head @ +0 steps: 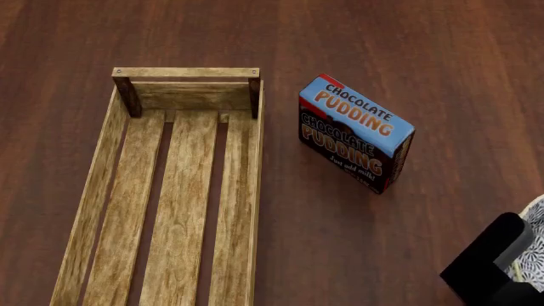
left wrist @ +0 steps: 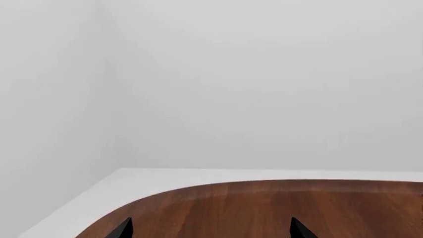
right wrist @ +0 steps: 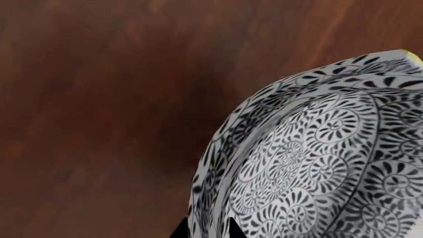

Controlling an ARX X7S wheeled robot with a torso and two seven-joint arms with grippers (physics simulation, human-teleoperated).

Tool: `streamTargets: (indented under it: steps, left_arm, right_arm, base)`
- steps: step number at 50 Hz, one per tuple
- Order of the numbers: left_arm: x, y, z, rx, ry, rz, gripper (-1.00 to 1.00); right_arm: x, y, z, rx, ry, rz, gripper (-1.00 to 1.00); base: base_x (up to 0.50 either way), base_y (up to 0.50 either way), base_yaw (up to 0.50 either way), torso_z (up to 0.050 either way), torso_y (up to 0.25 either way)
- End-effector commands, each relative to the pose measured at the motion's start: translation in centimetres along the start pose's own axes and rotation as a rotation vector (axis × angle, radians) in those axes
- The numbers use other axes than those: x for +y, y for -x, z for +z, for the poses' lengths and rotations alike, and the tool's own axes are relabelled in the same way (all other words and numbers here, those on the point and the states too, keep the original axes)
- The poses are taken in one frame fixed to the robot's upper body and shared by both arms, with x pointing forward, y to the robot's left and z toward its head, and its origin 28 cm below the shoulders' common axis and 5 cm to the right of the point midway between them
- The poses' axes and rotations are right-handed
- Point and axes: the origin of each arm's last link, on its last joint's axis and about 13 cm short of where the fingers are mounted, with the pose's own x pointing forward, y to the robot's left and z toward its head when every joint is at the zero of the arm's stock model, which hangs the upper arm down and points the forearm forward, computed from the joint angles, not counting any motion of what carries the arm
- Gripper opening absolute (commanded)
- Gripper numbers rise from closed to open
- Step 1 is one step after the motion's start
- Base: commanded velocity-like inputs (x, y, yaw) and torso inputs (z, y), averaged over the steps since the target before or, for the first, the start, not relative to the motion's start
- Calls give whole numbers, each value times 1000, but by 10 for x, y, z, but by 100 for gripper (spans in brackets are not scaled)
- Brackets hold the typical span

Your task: Stack the left bowl on the right bowl and place them in the tray.

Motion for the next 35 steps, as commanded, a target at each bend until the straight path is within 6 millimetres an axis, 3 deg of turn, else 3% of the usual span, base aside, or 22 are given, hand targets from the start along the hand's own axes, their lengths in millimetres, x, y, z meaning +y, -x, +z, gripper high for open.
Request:
streamTargets:
  steps: [1, 9, 24, 35]
  left_arm:
    - [2, 3, 3, -11, 9, 2, 100]
    - [3, 6, 6, -19, 13, 3, 100]
    - [4, 7, 7, -23, 14, 5, 100]
    - [3, 5, 8, -26, 15, -4, 100]
  right_arm:
    - [-21, 34, 1, -34, 62, -98, -100]
    - [-44, 63, 20, -83, 162, -163, -100]
    - [-96, 111, 79, -223, 369, -264, -100]
    - [-114, 122, 131, -357, 475, -278, -100]
  base:
    - [0, 0, 0, 0, 0]
    - [0, 0, 0, 0, 0]
    - [0, 0, 0, 0, 0]
    - [0, 0, 0, 0, 0]
